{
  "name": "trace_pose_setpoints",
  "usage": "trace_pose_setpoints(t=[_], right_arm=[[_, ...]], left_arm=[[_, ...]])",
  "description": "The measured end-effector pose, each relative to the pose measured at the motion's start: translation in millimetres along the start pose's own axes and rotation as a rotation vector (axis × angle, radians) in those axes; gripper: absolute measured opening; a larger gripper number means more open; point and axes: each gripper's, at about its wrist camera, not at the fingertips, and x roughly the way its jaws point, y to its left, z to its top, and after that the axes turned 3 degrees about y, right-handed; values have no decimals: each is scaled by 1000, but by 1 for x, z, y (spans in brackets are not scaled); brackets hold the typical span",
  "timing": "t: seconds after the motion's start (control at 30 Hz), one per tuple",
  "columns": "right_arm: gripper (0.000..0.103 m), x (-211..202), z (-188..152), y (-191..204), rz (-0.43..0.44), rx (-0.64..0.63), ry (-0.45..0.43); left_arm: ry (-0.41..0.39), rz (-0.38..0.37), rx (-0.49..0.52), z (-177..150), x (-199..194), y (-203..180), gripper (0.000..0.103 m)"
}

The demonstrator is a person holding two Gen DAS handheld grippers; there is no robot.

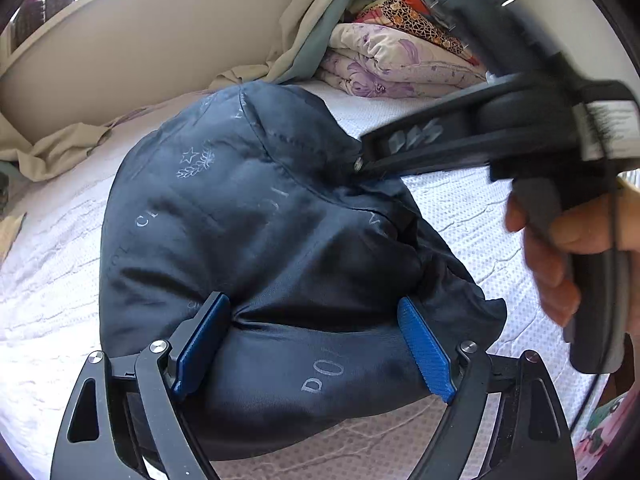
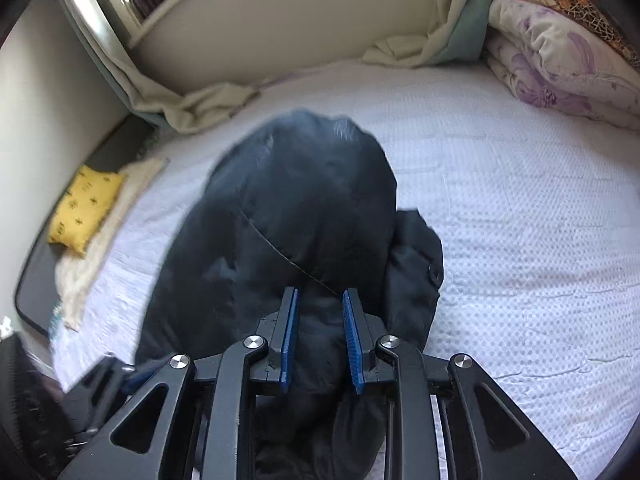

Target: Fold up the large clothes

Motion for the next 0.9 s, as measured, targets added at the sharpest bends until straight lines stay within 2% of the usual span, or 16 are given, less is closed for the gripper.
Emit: trace_pose_setpoints(t=[0.13,0.37,0.57,0.73,0.9], right_arm=[[29,21,-3,-8,-69,15,49],[29,51,-8,-24,-70,44,105],[29,69,-11,-22,-102,13,100],[29,67,-10,-30,-69,50,87],[33,23,-5,-44,35,169,55]], left_arm=[[-9,-1,11,-4,2,-3,88],[-25,17,50,-11,14,-11,88],[-36,27,50,-13,22,-12,88],[-30,32,41,-11,23,-13,88],[-16,41,41,-9,22,-12,88]])
